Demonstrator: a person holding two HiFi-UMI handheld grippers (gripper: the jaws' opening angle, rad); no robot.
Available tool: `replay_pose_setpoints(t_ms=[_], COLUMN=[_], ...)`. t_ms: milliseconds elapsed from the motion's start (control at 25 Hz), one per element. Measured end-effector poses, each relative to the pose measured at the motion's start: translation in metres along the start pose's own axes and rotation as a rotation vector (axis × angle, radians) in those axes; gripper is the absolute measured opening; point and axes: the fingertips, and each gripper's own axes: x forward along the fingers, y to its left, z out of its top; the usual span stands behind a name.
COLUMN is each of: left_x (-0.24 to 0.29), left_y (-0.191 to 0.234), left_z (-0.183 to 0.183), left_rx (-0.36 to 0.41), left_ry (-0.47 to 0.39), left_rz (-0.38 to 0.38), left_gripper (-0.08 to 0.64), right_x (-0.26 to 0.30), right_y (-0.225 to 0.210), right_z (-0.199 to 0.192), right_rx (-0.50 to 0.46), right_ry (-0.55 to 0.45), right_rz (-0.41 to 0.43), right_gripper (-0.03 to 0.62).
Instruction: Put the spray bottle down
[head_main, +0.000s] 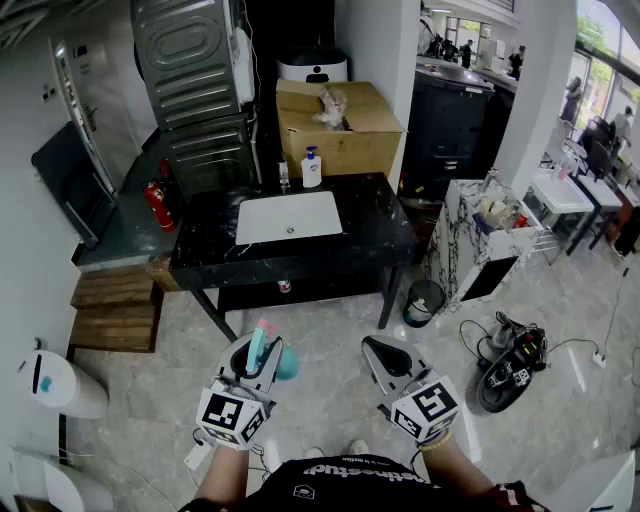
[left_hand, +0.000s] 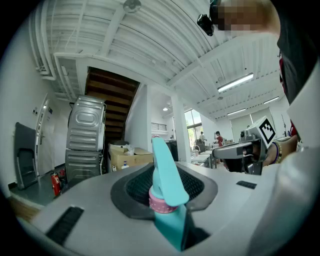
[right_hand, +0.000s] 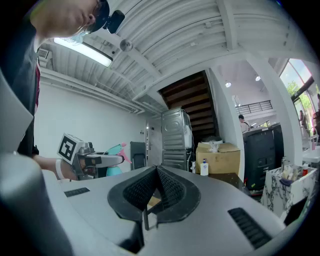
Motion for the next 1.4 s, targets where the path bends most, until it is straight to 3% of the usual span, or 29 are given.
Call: replay_pose_setpoints(t_ms=[480,1080,1400], left_x=[0.008,0.045,0.082], left_y=[-0.005,-0.023,-0.044], left_z=[0.001,-0.002,-0.001], left_rx=[0.009,0.02,0.092], left_ry=[0.001,0.012,0.016], left_rz=[0.004,0.027,0.061], left_gripper=[0.118,0.118,0.118], right_x=[-0.001,-0.013,-0.028], right_y=[-0.008,-0.05,-0.09], right_z=[0.0,-0.008,-0.024], right_rx=[-0.008,0.038,0.068], right_ry=[-0.002,0.007,0.023], right_rz=[0.01,0.031,0.071], right_gripper=[0.038,0.04,0.04])
